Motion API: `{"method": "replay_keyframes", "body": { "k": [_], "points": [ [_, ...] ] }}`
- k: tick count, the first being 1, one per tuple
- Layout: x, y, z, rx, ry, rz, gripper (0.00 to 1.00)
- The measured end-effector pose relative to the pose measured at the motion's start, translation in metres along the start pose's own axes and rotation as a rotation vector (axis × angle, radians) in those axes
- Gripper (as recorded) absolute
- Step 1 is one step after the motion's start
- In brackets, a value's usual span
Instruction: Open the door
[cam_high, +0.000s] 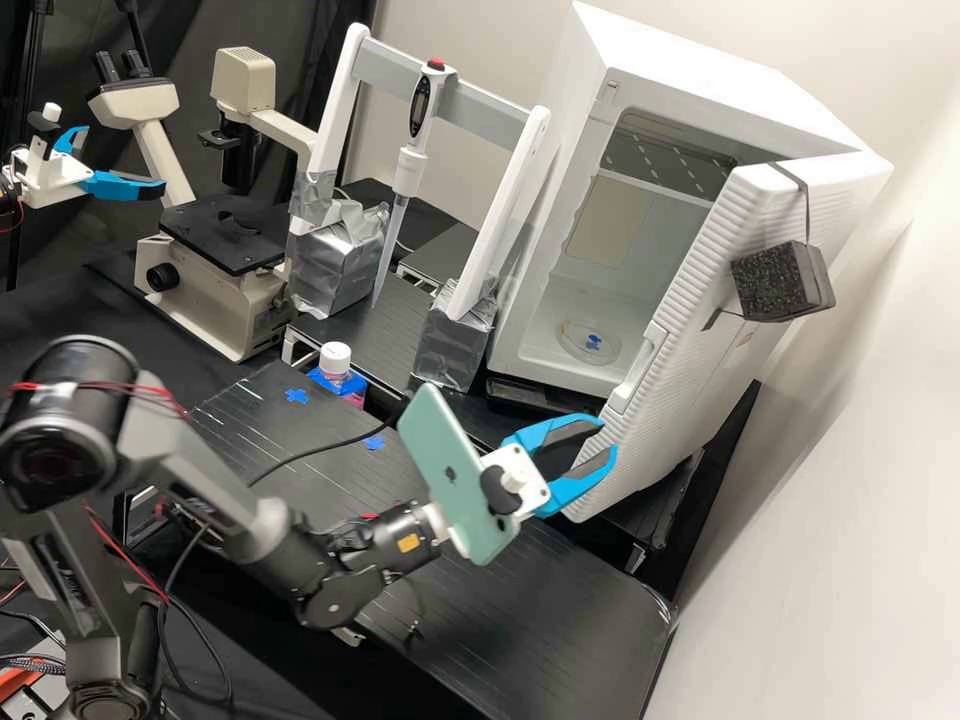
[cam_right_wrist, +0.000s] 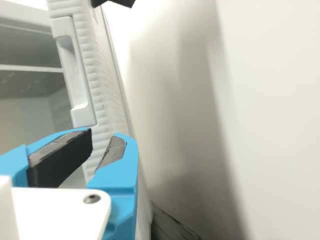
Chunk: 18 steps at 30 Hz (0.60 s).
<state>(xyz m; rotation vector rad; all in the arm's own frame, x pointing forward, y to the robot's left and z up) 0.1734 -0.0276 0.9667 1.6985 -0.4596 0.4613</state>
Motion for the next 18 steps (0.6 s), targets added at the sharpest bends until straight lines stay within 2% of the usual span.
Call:
{"method": "replay_keyframes", "body": {
  "k": [4, 9, 11, 14, 18],
  "points": [
    [-0.029, -0.008, -0.032, -0.029, 0.105, -0.009, 1.00],
    [-0.055, -0.032, -0.069, -0.030, 0.307, -0.128, 1.00],
    [-0.061, -0.040, -0.077, -0.010, 0.363, -0.174, 1.00],
    [-0.067, -0.054, -0.087, 0.057, 0.423, -0.248, 1.00],
    [-0.068, -0.064, -0.092, 0.141, 0.448, -0.303, 1.00]
  ]
}}
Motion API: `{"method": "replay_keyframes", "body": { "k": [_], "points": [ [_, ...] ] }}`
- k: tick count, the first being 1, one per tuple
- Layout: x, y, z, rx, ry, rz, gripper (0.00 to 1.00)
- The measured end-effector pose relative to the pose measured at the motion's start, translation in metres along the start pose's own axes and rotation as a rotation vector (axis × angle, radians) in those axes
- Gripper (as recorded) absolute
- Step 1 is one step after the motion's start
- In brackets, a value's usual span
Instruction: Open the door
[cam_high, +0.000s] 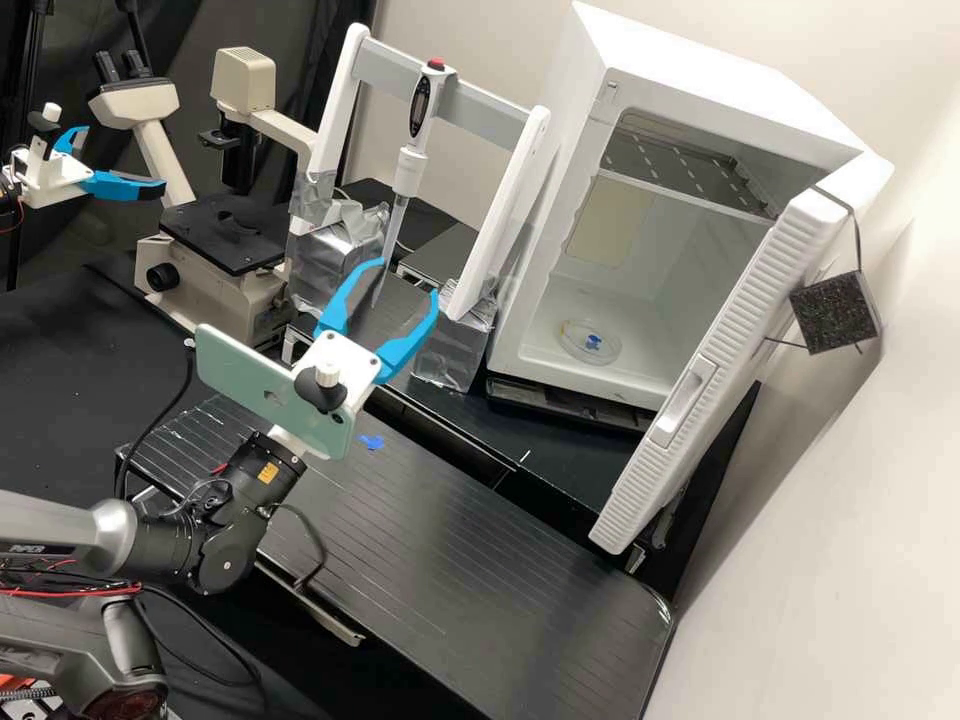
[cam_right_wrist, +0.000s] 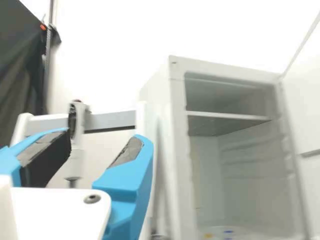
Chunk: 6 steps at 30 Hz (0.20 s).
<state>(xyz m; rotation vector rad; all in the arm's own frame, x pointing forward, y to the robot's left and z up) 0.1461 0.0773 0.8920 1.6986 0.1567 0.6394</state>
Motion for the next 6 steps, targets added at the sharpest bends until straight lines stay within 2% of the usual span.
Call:
{"method": "replay_keyframes", "body": {
  "k": [2, 6],
  "points": [
    [0.0019, -0.0031, 0.0028, 0.020, -0.009, -0.006, 1.00],
    [0.0045, -0.0066, 0.0090, 0.039, -0.034, -0.011, 1.00]
  ]
}}
